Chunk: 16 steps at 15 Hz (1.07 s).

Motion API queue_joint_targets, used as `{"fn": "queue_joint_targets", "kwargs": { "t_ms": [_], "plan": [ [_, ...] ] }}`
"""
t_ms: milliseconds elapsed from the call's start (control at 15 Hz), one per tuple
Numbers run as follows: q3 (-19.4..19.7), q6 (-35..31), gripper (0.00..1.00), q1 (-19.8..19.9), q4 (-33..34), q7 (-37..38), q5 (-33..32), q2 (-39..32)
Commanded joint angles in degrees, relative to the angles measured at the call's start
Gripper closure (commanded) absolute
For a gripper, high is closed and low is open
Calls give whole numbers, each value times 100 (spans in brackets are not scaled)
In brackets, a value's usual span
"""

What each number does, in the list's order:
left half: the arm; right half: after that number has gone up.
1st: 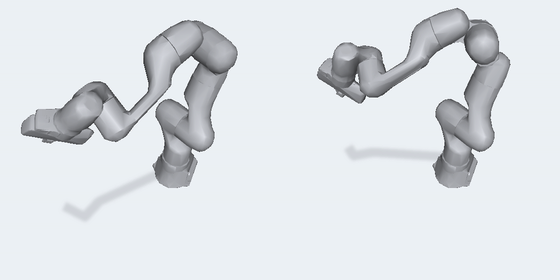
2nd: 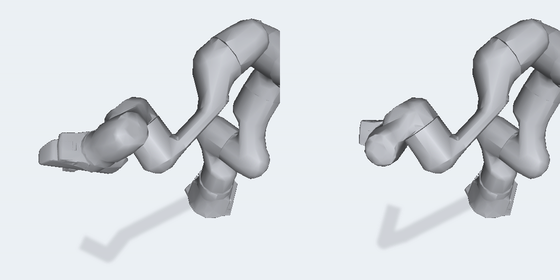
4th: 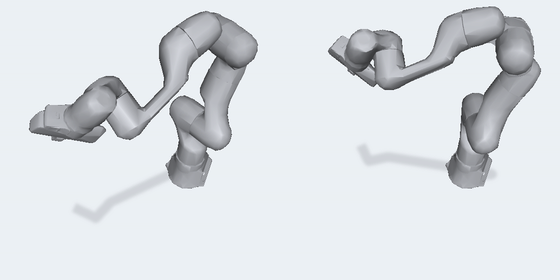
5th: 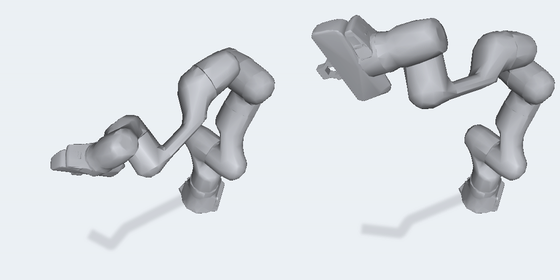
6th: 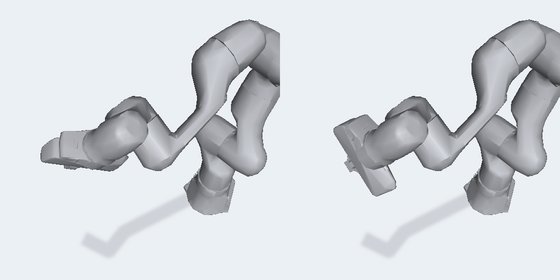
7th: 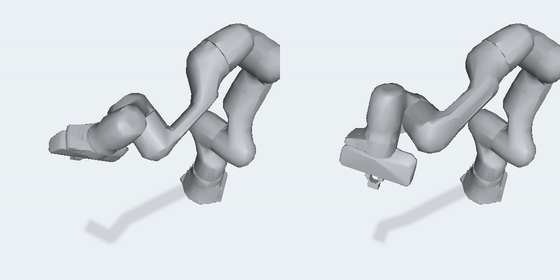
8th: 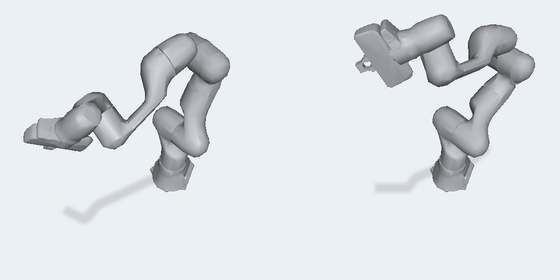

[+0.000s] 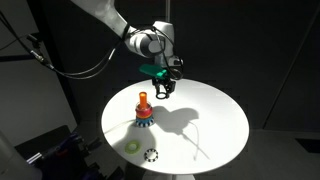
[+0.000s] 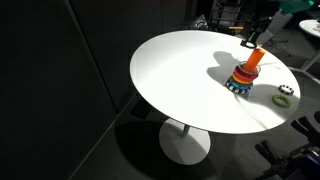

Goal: Put the green ring through the pole

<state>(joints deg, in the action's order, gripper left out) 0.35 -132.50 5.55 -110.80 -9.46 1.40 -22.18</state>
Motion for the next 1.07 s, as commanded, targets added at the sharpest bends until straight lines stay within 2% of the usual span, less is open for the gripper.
{"fn": "queue_joint_targets", "kwargs": {
  "t_ms": [0, 333, 1000],
  "plan": [
    [-137, 168, 55, -52, -46, -112, 200, 261],
    [-294, 334, 55, -136, -135, -243, 349, 520],
    [-300, 1307, 55, -214, -101, -312, 411, 748]
  ]
}}
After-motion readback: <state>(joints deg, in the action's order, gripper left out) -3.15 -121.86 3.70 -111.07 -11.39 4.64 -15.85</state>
